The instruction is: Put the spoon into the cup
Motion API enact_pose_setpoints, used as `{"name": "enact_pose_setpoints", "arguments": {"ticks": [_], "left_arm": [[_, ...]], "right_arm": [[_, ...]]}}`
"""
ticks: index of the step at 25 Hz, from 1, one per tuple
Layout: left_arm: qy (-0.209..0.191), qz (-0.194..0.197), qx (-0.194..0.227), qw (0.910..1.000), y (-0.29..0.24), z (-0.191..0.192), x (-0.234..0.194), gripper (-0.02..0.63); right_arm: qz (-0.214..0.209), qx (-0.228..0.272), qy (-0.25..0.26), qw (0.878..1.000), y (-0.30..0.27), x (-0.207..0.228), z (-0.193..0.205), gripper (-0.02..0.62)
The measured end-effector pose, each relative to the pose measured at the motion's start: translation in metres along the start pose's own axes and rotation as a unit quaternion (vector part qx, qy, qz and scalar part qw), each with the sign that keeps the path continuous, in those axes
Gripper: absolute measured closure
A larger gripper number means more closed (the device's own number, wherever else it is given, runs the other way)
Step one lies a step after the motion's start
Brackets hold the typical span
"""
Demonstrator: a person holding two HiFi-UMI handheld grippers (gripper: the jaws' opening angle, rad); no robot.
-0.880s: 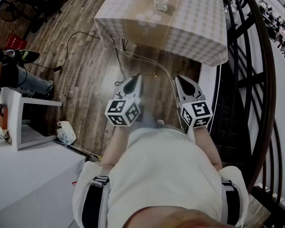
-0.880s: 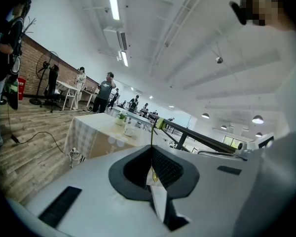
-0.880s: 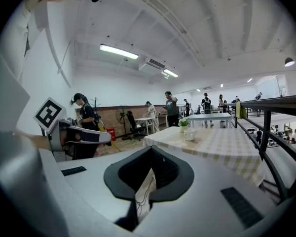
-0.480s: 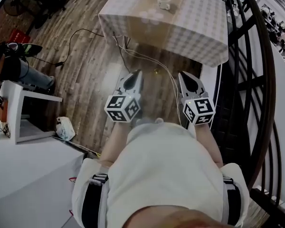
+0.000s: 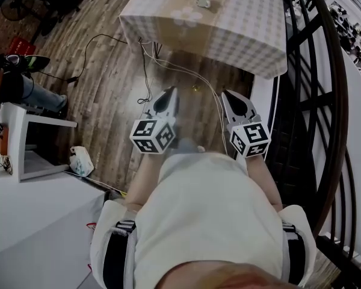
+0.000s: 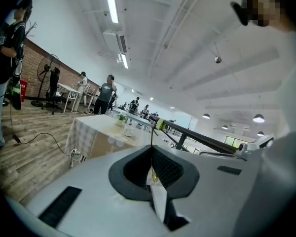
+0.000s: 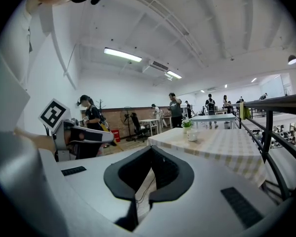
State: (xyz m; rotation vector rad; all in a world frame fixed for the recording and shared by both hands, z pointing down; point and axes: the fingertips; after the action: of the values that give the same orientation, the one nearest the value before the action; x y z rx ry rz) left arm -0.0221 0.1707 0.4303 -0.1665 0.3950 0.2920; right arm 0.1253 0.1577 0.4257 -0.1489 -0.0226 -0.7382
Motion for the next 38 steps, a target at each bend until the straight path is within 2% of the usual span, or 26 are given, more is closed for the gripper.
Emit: {"name": "enact_pose_setpoints", "arguments": {"ticks": [10, 17, 26, 38], "left_arm": [[0.006, -0.011, 0.002, 0.9999, -0.017, -0.006, -0.011, 0.601], [0.009, -0.005, 0.001, 0.9999, -0.051, -0.015, -0.027, 0.601], [0.004, 0.014, 0.003, 0.9999, -0.112, -0.050, -0.059, 0.601], [0.001, 0.044, -0.001, 0.9990, -0.184, -0.092, -0.108, 0.601]], "right_arm": [[-0.010, 0.009, -0.017, 1.000, -0.018, 0.010, -0.004, 0.594], [-0.002, 0.004, -0.017, 1.000, -0.050, 0.030, -0.006, 0.594], [0.003, 0.006, -0.008, 1.000, -0.116, 0.054, -0.026, 0.594], [0.033, 0.007, -0.003, 0.999, -0.196, 0.081, -0.047, 0.594]]}}
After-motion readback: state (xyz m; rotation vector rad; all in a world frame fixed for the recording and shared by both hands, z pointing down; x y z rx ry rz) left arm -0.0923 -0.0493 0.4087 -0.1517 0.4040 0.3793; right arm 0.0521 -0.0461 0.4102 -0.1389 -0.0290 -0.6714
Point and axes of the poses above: the fingertips, and each gripper's own axes: y backward along the fingers, x to its right, z out of its underside, and after that the axes turned 4 degrees about x, right-handed
